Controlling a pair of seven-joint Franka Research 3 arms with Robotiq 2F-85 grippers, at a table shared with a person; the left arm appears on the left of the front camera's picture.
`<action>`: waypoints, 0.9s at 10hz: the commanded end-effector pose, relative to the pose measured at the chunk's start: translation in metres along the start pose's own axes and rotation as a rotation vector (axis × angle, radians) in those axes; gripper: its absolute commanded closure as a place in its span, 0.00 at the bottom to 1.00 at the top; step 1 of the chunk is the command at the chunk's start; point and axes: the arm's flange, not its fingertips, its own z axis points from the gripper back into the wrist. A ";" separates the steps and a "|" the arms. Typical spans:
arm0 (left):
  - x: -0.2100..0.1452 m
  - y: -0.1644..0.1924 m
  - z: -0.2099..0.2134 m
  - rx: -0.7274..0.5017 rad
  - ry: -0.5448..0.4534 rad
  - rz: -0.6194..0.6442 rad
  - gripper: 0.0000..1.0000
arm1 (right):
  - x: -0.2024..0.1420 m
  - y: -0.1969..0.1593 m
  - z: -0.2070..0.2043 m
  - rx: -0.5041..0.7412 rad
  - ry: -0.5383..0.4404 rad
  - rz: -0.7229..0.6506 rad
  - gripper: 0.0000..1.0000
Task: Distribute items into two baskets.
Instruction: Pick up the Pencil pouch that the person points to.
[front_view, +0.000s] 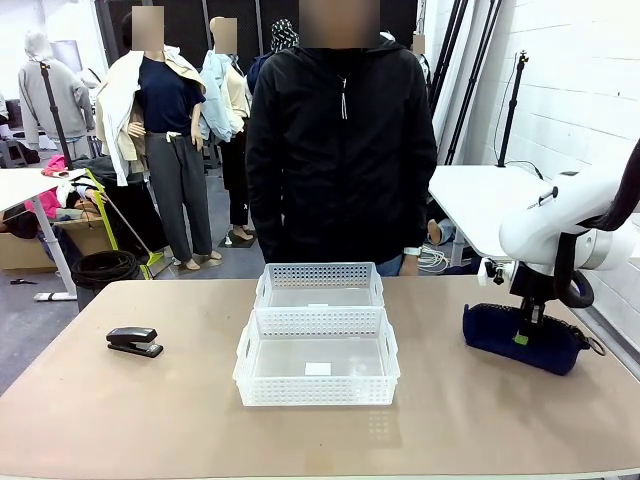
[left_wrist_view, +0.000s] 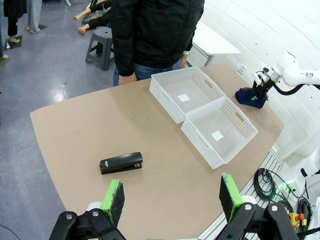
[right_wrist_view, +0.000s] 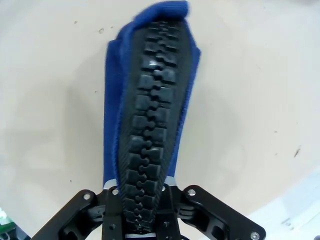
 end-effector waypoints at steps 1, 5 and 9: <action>0.000 0.001 0.000 -0.010 -0.022 -0.009 0.00 | 0.001 -0.001 0.001 0.017 0.040 -0.006 1.00; 0.000 0.001 0.000 -0.010 -0.022 -0.009 0.00 | -0.004 -0.005 0.033 0.012 0.052 -0.018 1.00; 0.000 0.001 0.000 -0.010 -0.022 -0.009 0.00 | -0.038 -0.006 0.158 -0.018 0.085 0.040 1.00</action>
